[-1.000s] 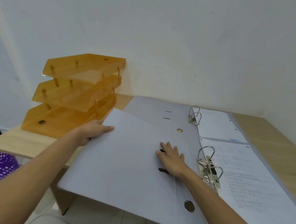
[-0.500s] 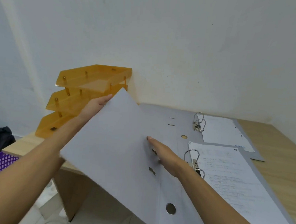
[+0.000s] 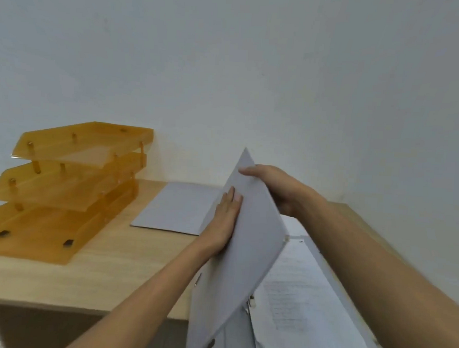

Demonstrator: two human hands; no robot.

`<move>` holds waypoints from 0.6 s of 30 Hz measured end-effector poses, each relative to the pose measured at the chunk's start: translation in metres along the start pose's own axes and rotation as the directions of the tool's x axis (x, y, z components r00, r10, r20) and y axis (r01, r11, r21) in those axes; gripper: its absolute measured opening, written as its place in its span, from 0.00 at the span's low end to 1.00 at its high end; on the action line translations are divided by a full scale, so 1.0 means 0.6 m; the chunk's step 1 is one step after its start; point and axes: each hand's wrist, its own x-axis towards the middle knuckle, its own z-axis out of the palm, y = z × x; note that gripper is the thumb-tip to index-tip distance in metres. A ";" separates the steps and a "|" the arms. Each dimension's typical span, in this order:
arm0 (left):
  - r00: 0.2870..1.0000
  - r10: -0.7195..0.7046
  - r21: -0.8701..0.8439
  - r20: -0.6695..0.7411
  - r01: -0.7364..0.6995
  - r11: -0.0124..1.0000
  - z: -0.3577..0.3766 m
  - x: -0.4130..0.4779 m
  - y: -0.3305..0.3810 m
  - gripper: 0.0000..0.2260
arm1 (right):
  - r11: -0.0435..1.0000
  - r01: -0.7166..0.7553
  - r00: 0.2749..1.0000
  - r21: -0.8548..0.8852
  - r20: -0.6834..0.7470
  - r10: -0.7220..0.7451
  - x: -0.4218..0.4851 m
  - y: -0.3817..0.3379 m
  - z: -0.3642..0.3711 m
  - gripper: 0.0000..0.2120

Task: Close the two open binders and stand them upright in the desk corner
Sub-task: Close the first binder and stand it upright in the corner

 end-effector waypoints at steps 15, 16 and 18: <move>0.973 -0.212 0.245 -0.097 0.229 0.942 0.037 0.009 -0.144 0.37 | 0.564 -0.376 0.917 -0.736 -0.383 0.112 -0.072 0.172 -0.188 0.48; 0.965 -0.226 0.165 -0.130 0.246 0.955 0.043 0.005 -0.145 0.33 | 0.555 -0.400 0.907 -0.729 -0.404 0.122 -0.074 0.194 -0.190 0.48; 0.943 -0.303 -0.013 -0.135 0.304 0.953 0.050 0.004 -0.155 0.31 | 0.524 -0.435 0.891 -0.732 -0.434 0.133 -0.076 0.236 -0.196 0.47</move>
